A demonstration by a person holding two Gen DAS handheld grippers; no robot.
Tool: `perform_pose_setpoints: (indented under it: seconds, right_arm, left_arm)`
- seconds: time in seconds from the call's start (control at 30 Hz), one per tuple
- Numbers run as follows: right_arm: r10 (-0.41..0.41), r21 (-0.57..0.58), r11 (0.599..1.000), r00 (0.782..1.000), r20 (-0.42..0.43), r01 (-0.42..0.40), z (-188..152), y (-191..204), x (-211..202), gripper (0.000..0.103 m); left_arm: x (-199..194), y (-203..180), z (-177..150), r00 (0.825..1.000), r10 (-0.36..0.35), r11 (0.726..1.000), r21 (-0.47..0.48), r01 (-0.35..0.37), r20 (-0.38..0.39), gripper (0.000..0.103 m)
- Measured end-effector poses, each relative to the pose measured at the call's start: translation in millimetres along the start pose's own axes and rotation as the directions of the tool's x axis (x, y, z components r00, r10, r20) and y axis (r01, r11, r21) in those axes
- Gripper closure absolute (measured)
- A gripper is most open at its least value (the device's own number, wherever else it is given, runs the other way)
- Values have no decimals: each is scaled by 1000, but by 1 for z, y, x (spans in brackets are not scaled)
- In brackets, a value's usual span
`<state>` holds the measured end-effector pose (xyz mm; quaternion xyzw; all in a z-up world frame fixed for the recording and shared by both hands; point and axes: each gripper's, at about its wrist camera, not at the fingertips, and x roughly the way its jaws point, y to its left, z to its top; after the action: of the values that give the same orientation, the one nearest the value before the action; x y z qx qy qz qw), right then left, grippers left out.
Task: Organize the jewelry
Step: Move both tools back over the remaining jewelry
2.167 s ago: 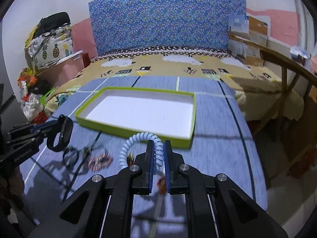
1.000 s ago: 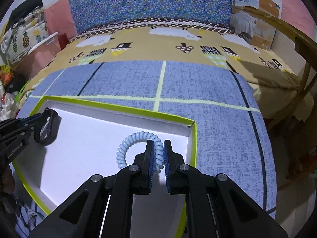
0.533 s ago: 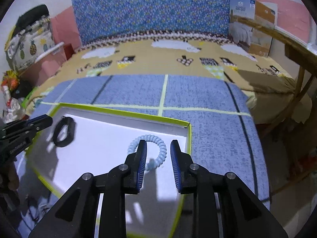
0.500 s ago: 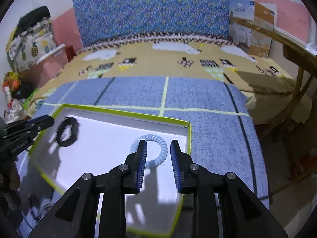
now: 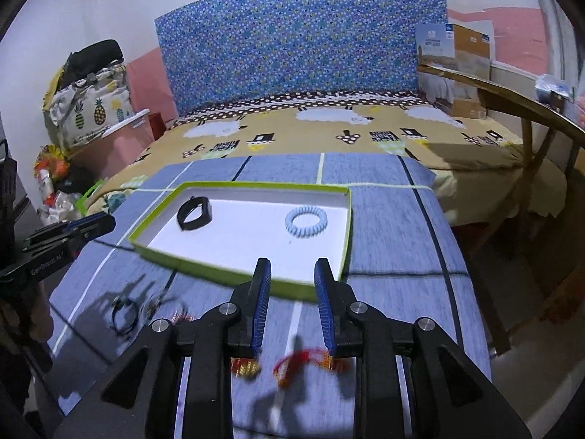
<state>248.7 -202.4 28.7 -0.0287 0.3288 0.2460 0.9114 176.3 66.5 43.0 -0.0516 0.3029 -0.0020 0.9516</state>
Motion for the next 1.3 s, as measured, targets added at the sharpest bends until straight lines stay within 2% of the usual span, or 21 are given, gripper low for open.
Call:
perform_pose_setpoints:
  seconds: [0.2, 0.47, 0.67, 0.8, 1.03, 1.3]
  right_arm:
    - [2, -6, 1000, 1000, 11, -2, -26, 10, -26, 78]
    - [25, 1, 1000, 1000, 7, -25, -50, 16, -42, 78]
    - [49, -1, 999, 999, -15, -49, -59, 18, -38, 78]
    - [66, -4, 998, 997, -26, -66, -63, 20, -34, 69]
    - [89, -15, 996, 995, -52, -90, -65, 24, -22, 68]
    - [99, -53, 993, 991, -92, -104, -64, 30, -2, 68]
  left_arm:
    - [-27, -7, -21, 999, -28, 1000, 9, 28, 16, 86]
    - [-46, -16, -46, 998, -56, 998, 23, 56, 5, 85]
    - [-49, -23, -59, 997, -78, 996, 32, 79, -7, 77]
    - [-47, -30, -60, 995, -97, 994, 50, 98, -17, 77]
    - [-30, -41, -62, 990, -126, 988, 87, 131, -61, 76]
    - [4, -50, -58, 977, -163, 975, 129, 181, -140, 76]
